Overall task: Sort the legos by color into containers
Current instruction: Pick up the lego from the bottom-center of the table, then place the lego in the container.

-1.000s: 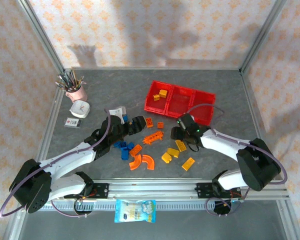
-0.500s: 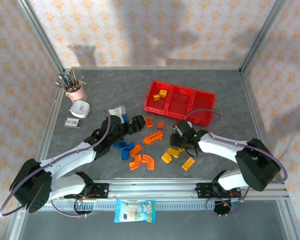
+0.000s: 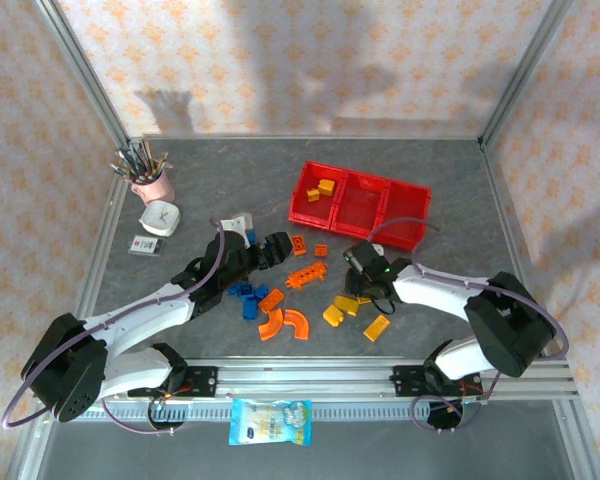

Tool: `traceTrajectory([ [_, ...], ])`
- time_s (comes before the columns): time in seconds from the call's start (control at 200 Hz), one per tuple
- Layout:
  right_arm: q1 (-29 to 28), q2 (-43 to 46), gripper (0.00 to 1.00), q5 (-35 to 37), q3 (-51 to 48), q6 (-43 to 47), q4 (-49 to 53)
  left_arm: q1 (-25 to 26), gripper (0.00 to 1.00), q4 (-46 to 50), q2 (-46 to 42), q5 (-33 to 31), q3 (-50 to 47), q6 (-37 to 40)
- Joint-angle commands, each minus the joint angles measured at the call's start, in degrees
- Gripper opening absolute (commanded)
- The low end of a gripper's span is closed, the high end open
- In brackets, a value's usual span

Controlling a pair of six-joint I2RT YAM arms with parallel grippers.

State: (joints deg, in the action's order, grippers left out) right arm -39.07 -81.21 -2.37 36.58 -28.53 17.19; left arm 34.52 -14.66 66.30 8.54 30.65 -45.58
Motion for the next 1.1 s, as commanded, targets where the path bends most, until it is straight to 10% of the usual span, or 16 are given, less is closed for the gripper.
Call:
traceTrajectory([
  [0.0, -0.31, -0.44, 0.41, 2.69, 1.83, 0.69, 1.51, 0.28, 0.99, -1.43, 0.50, -0.44, 0.70, 0.58],
  [0.526, -0.31, 0.90, 0.31, 8.27, 14.48, 5.94, 5.74, -0.26, 0.99, 2.07, -1.54, -3.62, 3.25, 4.66],
  [1.096, 3.32, -26.43, 0.32, 7.16, 46.97, 10.04, -1.31, -10.97, 0.99, 4.64, -1.67, 0.84, 7.41, 8.26],
])
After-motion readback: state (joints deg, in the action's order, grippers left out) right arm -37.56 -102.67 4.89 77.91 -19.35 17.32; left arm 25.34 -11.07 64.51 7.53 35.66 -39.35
